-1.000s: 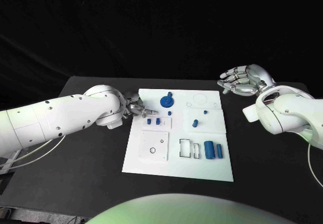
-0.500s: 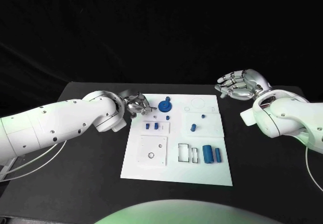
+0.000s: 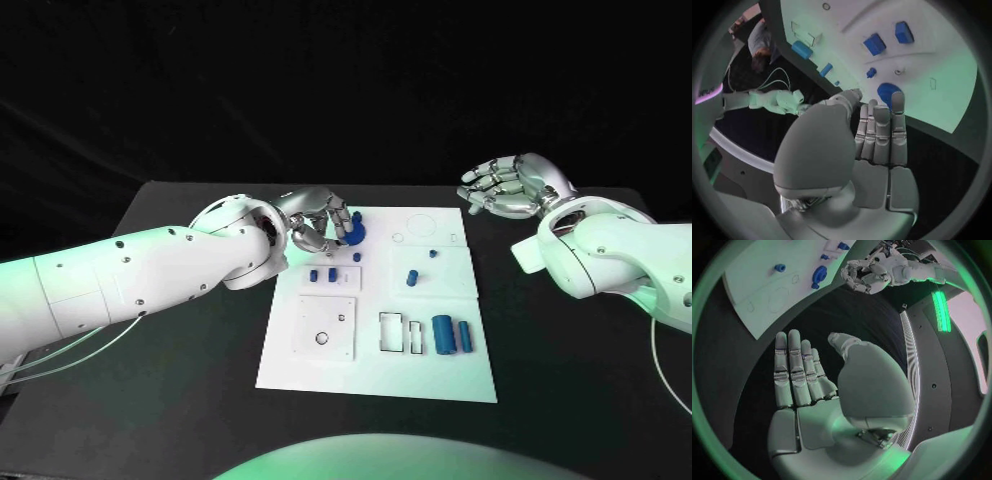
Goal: Assemble the parts on the task board
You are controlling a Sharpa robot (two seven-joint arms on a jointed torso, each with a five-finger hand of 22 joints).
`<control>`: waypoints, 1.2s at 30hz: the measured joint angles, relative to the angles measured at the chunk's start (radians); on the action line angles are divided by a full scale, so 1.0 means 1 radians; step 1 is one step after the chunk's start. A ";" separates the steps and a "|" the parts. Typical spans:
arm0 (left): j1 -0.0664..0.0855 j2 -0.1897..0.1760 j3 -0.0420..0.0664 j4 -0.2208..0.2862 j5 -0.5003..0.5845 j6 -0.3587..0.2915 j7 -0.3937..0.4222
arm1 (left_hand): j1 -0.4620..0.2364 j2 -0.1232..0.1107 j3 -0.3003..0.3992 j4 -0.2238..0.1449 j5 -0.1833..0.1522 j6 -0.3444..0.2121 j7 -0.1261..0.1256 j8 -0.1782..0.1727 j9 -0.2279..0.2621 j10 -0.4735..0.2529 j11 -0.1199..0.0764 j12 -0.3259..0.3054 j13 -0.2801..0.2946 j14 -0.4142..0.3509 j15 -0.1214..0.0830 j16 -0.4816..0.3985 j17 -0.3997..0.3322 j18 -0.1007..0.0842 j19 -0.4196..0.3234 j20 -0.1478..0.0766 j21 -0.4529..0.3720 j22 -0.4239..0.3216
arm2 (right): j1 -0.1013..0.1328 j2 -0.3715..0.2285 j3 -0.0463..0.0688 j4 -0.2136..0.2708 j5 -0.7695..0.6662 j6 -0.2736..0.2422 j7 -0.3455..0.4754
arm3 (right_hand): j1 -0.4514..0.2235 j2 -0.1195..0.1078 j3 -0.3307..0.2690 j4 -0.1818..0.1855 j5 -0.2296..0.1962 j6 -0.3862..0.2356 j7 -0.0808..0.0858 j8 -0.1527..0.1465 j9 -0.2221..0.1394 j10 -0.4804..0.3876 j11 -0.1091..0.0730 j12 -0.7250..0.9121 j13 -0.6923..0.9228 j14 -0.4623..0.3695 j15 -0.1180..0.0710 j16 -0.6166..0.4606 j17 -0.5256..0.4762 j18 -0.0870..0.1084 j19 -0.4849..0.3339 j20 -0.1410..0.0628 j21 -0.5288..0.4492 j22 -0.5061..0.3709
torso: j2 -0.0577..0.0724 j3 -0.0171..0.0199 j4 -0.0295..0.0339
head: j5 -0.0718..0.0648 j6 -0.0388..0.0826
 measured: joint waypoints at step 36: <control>0.004 0.155 -0.004 -0.113 -0.362 0.205 0.003 | -0.051 -0.011 0.037 -0.043 -0.017 0.056 -0.002 -0.060 -0.049 -0.002 0.002 -0.034 -0.074 0.130 -0.012 0.171 0.175 0.000 0.020 -0.013 0.027 0.069 | 0.000 0.007 0.000 0.000 -0.001 0.000 0.001 | 0.000 0.000 0.003 -0.003 0.010 0.000 0.000 0.004 -0.002 0.000 0.000 -0.004 -0.006 0.000 0.000 0.000 -0.001 0.000 0.000 0.000 -0.004 -0.004 | 0.002 0.0008 -0.0011 | -0.012 0.001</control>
